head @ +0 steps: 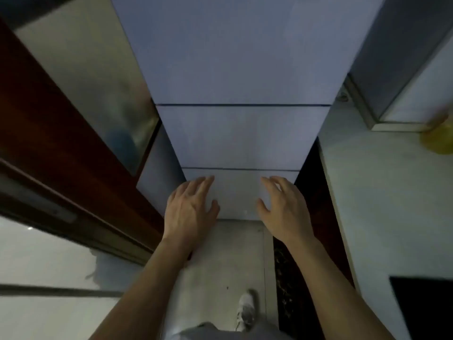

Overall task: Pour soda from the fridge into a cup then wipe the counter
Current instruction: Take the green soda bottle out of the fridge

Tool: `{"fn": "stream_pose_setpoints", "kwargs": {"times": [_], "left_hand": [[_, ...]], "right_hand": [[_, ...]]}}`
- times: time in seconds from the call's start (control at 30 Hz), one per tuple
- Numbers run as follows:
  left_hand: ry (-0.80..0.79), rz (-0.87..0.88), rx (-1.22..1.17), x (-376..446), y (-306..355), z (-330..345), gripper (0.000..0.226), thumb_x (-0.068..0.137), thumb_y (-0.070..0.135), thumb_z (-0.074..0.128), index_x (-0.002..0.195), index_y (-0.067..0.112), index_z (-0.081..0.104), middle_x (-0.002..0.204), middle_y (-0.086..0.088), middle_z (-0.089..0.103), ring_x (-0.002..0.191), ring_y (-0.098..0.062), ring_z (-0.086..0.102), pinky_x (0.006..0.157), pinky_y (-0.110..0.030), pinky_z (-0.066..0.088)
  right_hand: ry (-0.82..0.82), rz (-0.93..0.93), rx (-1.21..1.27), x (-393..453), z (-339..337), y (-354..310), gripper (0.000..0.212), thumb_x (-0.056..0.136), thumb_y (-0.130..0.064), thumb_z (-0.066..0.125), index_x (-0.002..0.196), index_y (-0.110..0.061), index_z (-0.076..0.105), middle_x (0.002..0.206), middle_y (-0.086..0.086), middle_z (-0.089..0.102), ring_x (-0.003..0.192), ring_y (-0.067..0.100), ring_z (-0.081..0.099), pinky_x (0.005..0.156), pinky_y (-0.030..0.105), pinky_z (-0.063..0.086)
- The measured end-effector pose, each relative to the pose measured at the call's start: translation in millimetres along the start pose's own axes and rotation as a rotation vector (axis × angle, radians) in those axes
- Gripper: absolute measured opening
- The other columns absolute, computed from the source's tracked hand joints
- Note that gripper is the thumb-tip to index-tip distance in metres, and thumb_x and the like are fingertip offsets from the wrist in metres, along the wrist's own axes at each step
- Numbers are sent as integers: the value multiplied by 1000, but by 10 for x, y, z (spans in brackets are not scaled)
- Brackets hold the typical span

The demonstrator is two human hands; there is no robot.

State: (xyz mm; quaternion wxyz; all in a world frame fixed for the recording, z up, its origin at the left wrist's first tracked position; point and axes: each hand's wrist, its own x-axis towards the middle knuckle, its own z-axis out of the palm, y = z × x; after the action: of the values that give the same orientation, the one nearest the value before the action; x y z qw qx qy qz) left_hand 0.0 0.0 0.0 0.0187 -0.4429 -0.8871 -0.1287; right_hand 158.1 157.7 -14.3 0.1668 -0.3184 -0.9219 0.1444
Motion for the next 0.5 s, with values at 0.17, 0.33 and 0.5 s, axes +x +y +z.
{"fn": "stream_pose_setpoints", "kwargs": {"times": [0.17, 0.33, 0.5], "left_hand": [[12, -73, 6, 498, 7, 23, 59, 93, 46, 44, 148, 25, 42, 145, -1, 53, 130, -28, 49, 103, -44, 41], [57, -125, 56, 801, -123, -84, 60, 93, 46, 47, 148, 25, 40, 146, -1, 52, 132, -28, 47, 104, -46, 40], [173, -166, 113, 1188, -238, -367, 62, 90, 48, 47, 146, 22, 44, 146, -6, 52, 135, -30, 45, 109, -49, 36]], "right_hand": [[3, -39, 27, 690, -15, 159, 52, 89, -31, 62, 135, -11, 53, 131, 11, 55, 116, 29, 54, 97, 47, 48], [25, -117, 78, 1235, 31, 90, 50, 87, -25, 65, 133, -10, 55, 130, 13, 55, 117, 32, 53, 98, 53, 46], [110, -241, 64, 1764, -117, -216, 49, 86, -23, 65, 132, -10, 56, 131, 13, 55, 117, 33, 53, 99, 53, 46]]}}
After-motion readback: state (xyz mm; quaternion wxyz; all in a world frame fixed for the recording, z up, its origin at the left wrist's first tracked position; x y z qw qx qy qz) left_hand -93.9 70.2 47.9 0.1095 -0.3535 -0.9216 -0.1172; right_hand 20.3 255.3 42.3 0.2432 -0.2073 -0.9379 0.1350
